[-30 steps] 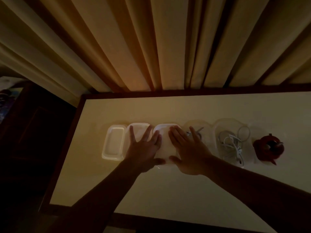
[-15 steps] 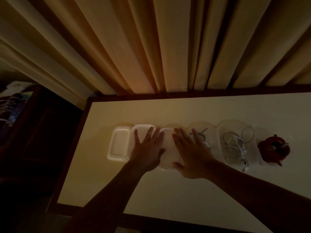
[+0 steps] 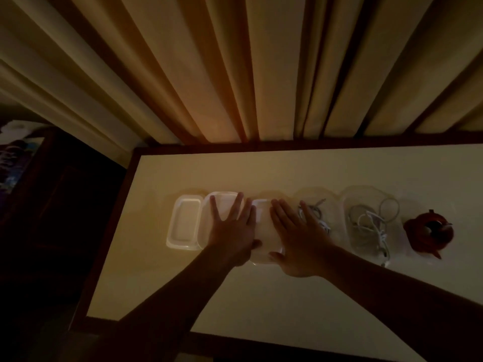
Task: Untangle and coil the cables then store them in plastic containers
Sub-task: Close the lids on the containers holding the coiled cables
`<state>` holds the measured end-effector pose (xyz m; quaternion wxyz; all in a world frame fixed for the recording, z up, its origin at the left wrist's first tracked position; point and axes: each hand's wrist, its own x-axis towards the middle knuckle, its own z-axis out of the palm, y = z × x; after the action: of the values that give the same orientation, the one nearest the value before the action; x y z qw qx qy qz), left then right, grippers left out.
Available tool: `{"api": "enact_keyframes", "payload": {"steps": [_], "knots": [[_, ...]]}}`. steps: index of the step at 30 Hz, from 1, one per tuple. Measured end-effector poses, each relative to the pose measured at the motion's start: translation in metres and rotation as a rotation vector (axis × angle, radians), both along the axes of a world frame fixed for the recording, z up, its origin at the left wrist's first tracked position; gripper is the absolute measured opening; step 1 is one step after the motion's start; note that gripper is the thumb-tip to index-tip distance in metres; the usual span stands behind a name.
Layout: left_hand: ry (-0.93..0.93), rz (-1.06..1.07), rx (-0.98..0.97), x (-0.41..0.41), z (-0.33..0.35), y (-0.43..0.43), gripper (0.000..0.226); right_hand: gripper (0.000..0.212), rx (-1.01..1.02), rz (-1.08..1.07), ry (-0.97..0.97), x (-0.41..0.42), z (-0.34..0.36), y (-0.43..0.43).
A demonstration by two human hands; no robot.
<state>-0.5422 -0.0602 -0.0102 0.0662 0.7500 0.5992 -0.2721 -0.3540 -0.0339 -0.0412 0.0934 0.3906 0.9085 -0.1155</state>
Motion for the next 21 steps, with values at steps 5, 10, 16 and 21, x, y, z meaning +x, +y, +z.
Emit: {"api": "enact_keyframes", "payload": {"steps": [5, 10, 16, 21], "knots": [[-0.475, 0.474, 0.353, -0.033, 0.005, -0.013, 0.072, 0.107, -0.013, -0.059, -0.005, -0.007, 0.015, -0.003], [-0.393, 1.202, 0.404, -0.137, -0.008, -0.041, 0.082, 0.093, 0.072, -0.059, 0.151, -0.034, 0.029, -0.018], [-0.630, 1.190, 0.343, -0.163, -0.031, -0.052, 0.065, 0.081, 0.003, -0.132, 0.251, -0.075, 0.033, -0.043], [-0.903, 1.256, 0.313, -0.177, -0.021, -0.067, 0.073, 0.068, -0.034, -0.239, 0.317, -0.091, 0.042, -0.056]]}}
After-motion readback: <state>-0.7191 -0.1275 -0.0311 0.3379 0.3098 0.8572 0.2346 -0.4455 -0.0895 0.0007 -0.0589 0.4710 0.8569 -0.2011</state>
